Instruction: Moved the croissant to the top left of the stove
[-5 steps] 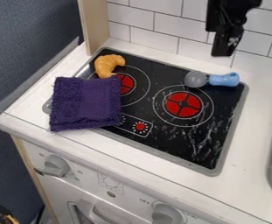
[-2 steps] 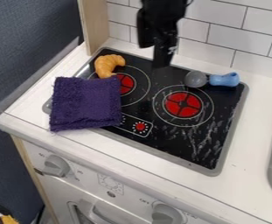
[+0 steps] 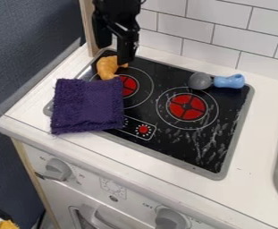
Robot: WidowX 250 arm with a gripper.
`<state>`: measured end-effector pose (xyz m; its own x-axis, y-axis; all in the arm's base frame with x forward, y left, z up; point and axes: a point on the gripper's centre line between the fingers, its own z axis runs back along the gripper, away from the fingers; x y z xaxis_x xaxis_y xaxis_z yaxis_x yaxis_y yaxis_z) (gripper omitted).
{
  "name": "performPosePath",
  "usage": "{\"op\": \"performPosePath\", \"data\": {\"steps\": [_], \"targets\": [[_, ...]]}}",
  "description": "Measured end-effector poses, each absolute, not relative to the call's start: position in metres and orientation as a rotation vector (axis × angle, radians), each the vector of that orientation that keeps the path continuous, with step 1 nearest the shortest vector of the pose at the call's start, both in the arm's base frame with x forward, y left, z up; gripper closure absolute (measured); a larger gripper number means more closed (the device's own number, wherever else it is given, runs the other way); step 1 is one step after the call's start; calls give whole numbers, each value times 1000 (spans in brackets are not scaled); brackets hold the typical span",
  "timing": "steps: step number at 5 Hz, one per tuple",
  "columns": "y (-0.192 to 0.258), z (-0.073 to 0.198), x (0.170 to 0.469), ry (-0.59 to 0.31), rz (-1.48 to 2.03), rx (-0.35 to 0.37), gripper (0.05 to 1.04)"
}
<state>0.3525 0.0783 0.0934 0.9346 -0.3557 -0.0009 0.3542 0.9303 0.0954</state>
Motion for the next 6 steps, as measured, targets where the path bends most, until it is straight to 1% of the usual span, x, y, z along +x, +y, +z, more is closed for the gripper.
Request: {"op": "performPosePath", "data": {"steps": [1,2,3,5,6], "targets": [[88,81,352,38,-260,126,83],[92,71,355,67,-222,143,83],[94,68,362,67,-165,144,83],[99,57,364,112,-48,101,83],[100,54,366,131,-42,94,120]]}}
